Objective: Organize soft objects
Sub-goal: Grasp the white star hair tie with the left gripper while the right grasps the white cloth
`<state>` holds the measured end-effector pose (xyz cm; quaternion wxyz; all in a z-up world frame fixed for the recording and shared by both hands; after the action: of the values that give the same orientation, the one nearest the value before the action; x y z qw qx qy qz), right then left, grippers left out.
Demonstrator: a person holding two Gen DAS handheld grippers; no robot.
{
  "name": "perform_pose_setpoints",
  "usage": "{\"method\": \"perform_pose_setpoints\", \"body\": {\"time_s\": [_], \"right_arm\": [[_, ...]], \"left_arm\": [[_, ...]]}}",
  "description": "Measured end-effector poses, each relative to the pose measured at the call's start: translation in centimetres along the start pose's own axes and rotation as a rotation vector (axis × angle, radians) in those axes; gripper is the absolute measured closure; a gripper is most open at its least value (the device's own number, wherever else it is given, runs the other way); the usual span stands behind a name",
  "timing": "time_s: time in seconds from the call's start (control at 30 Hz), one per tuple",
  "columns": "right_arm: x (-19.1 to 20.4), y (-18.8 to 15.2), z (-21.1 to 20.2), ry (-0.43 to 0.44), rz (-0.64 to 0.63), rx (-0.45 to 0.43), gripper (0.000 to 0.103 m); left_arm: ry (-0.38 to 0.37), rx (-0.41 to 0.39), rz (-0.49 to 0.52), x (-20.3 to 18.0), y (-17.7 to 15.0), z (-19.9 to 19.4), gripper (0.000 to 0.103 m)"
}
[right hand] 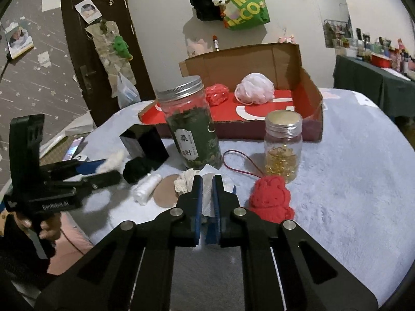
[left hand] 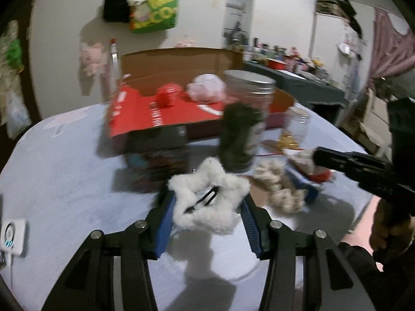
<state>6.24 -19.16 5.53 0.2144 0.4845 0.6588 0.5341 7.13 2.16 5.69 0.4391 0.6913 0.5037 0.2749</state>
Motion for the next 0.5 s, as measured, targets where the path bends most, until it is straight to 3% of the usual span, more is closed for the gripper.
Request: {"method": "perform_pose_setpoints", "body": {"time_s": [0.1,0.27,0.5], "right_arm": [[0.0,0.2,0.4,0.016,0.003,0.006,0.096],[0.1,0.5,1.1,0.043,0.0,0.018,0.096],[0.2,0.7,1.8,0.063,-0.003,0.029,0.096]], "left_arm": [[-0.065,0.012,0.012,-1.6,0.7,1.5,0.052],[-0.11,0.033,0.032,-2.9,1.2,3.3,0.052],[-0.113,0.052,0.03,-2.9,1.3,4.0,0.052]]}}
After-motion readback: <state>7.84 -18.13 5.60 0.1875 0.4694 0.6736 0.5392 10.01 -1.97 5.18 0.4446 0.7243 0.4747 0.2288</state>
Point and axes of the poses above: each gripper's, at about its wrist camera, not at the fingertips, and z roughly the way its jaws point, x to its left, y to its top, the point moved 2 cm from there along z, roughly the way its jaws point, and after that the axes turned 12 degrees about -x, right-handed, at the moved point
